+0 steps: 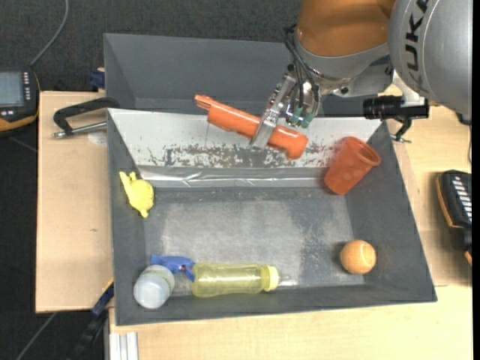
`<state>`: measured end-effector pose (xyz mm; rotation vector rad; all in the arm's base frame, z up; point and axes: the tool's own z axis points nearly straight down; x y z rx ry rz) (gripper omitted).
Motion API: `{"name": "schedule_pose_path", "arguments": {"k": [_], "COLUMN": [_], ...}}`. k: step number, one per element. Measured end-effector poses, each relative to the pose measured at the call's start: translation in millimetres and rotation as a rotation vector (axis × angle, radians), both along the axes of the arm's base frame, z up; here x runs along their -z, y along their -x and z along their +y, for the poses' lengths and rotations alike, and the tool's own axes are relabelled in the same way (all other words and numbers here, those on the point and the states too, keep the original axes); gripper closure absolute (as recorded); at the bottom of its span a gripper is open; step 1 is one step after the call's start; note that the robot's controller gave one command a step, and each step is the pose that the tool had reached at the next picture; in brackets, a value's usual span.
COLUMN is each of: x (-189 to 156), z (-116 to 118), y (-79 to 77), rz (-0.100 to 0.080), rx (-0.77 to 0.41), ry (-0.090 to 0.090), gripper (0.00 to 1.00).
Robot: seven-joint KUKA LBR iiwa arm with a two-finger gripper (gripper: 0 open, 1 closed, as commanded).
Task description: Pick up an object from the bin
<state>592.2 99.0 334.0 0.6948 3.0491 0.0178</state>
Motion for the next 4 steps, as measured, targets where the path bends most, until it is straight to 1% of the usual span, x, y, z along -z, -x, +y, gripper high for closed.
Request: {"name": "schedule_pose_path", "arguments": {"k": [1,2,3,4], "x": [35,157,157,116], "z": [-54,0,0,-5], "y": [-1.0,20.4,20.4,17.9], "rz": [0.007,0.002,0.002,0.006], "rx": [-0.004,0.295,0.295,0.303], "ry": [-0.001,-0.006,-0.006,-0.005], "gripper": [1.0,1.0,1.0,1.0]}}
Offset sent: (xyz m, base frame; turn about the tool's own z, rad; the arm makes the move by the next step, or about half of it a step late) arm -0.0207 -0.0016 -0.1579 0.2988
